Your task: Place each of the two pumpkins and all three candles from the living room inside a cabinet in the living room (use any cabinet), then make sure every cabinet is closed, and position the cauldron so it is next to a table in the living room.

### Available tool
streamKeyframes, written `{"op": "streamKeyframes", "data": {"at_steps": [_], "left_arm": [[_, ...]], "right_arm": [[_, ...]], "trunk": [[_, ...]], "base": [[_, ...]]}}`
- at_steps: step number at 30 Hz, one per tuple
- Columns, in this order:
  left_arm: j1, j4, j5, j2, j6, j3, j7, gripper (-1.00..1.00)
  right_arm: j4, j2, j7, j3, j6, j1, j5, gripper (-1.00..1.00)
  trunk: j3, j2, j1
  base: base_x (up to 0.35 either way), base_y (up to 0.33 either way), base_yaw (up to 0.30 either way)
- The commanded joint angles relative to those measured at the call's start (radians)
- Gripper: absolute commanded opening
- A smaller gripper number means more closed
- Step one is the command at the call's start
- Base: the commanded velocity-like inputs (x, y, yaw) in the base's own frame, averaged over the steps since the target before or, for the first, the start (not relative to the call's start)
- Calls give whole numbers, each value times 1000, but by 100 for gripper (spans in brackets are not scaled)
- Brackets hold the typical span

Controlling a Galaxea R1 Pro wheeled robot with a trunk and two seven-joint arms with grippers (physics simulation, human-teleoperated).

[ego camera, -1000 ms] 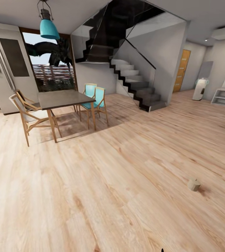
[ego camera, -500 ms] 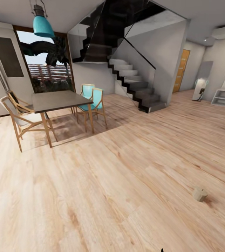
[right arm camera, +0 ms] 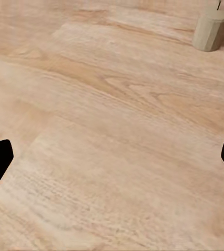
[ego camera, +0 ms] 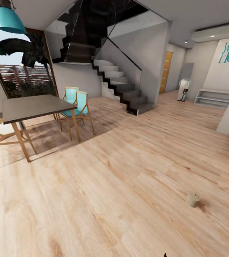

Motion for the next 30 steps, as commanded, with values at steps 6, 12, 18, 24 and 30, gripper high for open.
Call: {"op": "streamKeyframes", "data": {"at_steps": [6, 12, 18, 24, 30], "left_arm": [[-1, -4, 5, 1, -5, -9, 5, 100], [-1, -4, 5, 1, -5, -9, 5, 100], [-1, -4, 5, 1, -4, -9, 5, 100], [-1, -4, 5, 1, -4, -9, 5, 100], [-1, -4, 5, 1, -3, -10, 5, 100]], "right_arm": [[1, 0, 2, 1, -3, -1, -8, 100], [1, 1, 1, 1, 1, -1, -9, 100], [1, 1, 1, 1, 3, -1, -9, 100], [1, 1, 1, 1, 3, -1, -8, 100], [1, 2, 1, 1, 3, -1, -9, 100]], "trunk": [[-1, 0, 0], [-1, 0, 0], [-1, 0, 0], [-1, 0, 0], [-4, 0, 0]], "base": [[332, 0, -274], [332, 0, -279], [333, 0, -279], [333, 0, -279], [333, 0, -198]]}}
